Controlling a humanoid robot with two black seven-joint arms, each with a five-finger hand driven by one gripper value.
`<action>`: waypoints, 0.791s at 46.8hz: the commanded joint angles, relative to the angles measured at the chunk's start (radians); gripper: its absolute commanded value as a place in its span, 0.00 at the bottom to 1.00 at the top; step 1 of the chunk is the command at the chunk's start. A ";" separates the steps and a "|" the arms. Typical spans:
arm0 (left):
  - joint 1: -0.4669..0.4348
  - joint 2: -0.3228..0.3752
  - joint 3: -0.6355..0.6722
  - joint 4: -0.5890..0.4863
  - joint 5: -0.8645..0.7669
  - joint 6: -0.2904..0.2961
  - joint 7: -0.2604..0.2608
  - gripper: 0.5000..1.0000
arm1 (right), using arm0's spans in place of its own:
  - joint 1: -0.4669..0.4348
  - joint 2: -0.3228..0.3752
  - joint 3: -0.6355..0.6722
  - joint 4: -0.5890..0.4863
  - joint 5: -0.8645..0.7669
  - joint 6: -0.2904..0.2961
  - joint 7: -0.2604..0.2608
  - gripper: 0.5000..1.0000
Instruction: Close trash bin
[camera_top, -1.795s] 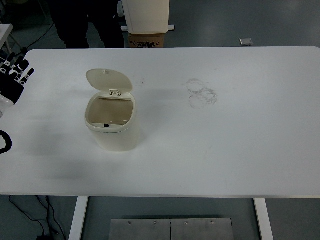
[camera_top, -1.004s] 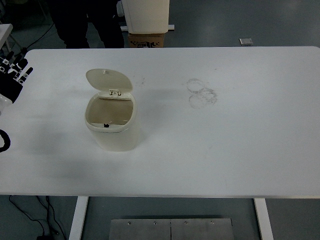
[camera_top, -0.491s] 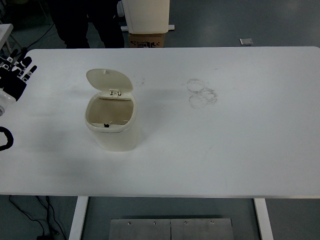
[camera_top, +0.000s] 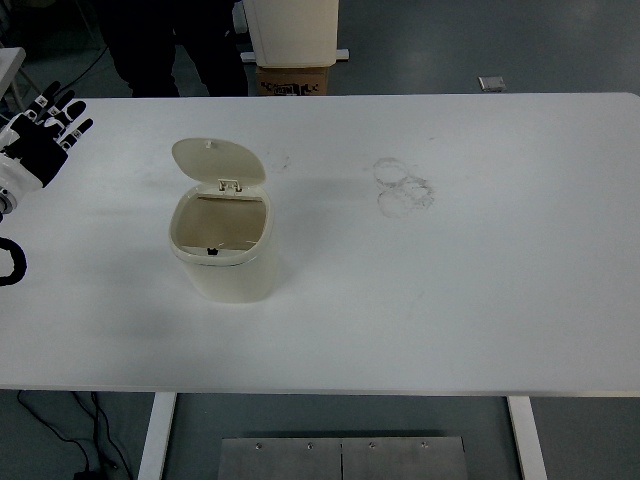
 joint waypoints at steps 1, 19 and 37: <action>-0.023 0.023 0.049 -0.031 -0.001 0.016 -0.001 1.00 | 0.000 0.000 0.001 0.000 0.000 0.000 0.000 0.98; -0.244 0.142 0.389 -0.255 -0.002 0.059 -0.003 1.00 | 0.000 0.000 0.001 0.000 0.000 0.000 0.000 0.98; -0.555 0.188 0.817 -0.414 -0.001 0.046 -0.003 1.00 | 0.000 0.000 0.001 0.000 0.000 0.000 0.000 0.98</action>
